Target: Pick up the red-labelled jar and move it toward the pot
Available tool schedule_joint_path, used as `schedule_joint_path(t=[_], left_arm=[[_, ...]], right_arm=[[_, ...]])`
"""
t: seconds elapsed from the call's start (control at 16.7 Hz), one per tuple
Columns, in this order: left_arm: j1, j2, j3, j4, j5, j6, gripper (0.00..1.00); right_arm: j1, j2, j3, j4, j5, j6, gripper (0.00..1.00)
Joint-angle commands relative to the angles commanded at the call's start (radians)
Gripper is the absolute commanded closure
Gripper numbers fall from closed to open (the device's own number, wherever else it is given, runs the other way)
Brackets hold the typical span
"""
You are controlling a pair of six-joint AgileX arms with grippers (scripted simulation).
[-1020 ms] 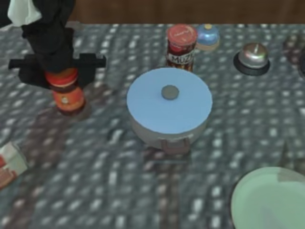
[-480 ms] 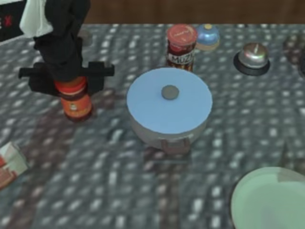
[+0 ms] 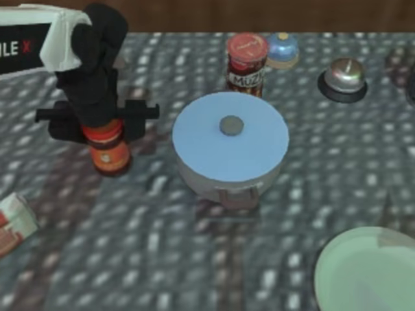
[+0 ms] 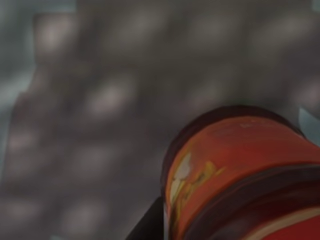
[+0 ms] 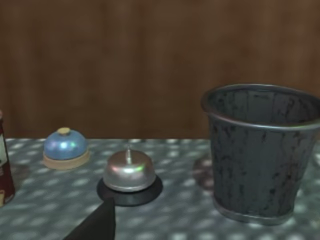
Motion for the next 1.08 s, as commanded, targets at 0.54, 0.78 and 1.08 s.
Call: schedule_joint_path(t=[0.54, 0.78, 1.08], left_arm=[[0.0, 0.0, 0.0, 0.0, 0.0, 0.0, 0.4], [0.0, 0.0, 0.0, 0.0, 0.0, 0.0, 0.1], [0.0, 0.0, 0.0, 0.0, 0.0, 0.0, 0.0]], right_arm=[[0.0, 0.0, 0.0, 0.0, 0.0, 0.0, 0.0], [0.0, 0.0, 0.0, 0.0, 0.0, 0.0, 0.0], [0.0, 0.0, 0.0, 0.0, 0.0, 0.0, 0.0]])
